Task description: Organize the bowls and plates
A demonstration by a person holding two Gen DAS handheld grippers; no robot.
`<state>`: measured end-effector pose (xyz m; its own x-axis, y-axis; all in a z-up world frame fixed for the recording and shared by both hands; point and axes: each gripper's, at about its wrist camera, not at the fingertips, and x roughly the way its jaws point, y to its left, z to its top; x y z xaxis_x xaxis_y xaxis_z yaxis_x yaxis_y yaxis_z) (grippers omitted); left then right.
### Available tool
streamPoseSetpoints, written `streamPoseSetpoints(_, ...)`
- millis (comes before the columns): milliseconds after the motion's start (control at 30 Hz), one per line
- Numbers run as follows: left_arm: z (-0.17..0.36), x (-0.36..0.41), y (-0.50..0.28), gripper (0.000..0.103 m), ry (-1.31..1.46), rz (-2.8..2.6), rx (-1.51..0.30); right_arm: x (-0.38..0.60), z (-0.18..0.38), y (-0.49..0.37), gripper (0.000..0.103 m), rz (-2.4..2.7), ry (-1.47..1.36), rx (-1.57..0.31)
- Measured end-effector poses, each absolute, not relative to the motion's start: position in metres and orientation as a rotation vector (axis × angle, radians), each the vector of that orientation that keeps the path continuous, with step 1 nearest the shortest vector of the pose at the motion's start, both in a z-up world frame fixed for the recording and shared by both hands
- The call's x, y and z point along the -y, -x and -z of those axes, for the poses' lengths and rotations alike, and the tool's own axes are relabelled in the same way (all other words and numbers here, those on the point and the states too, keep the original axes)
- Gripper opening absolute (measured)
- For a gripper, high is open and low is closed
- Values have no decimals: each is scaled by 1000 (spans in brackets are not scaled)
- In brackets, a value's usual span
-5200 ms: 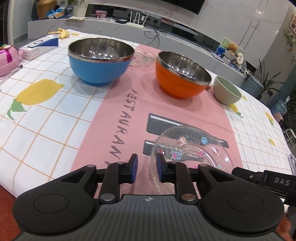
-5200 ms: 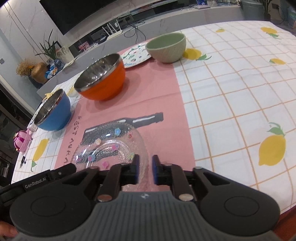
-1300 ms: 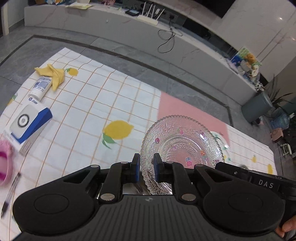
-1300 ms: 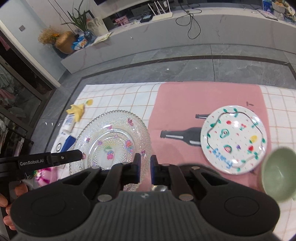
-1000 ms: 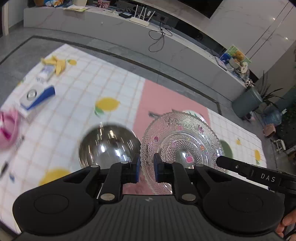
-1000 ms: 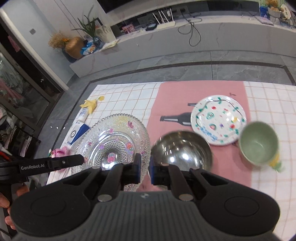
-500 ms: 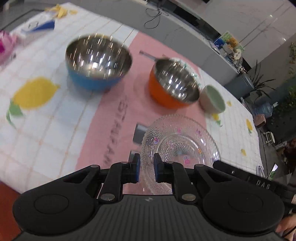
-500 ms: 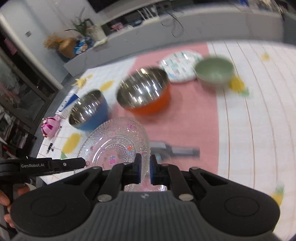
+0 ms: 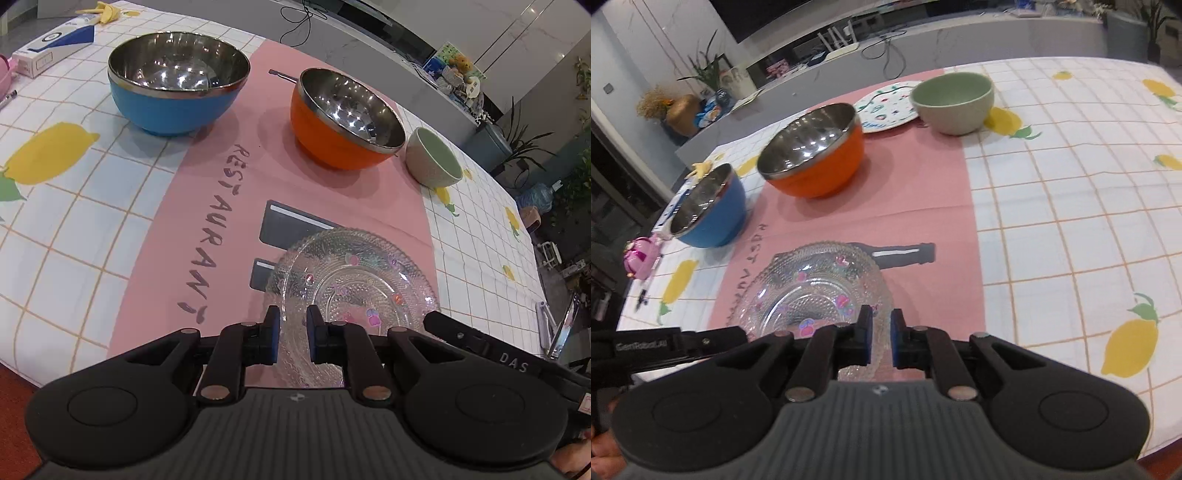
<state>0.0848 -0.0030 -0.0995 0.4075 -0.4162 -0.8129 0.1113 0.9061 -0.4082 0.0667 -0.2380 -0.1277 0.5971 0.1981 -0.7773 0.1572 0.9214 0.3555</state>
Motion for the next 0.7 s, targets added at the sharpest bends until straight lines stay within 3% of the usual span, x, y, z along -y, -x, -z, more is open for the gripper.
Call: streamPoseSetpoints(700,100,13,-80,14,208,324,-1073,232,136,-61,8,-3,-363,-911)
